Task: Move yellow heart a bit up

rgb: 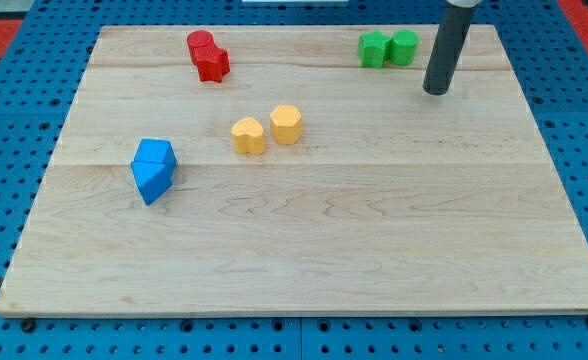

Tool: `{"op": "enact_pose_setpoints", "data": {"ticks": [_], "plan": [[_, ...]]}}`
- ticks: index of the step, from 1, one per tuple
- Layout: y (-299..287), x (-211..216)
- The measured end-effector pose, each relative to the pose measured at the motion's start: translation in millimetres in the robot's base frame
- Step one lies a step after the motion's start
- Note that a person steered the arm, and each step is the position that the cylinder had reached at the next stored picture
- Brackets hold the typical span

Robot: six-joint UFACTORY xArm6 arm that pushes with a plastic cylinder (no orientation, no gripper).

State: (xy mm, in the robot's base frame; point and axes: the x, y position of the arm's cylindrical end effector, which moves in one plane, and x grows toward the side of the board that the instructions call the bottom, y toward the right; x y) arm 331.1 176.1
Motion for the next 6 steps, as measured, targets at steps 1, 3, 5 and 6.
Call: {"op": "enact_pose_setpoints", "data": {"ticks": [1,3,5,6], "plan": [[-8.1,46.7],[-88.0,82.7],[-218.1,105.7],[-227.8,77.4]]}}
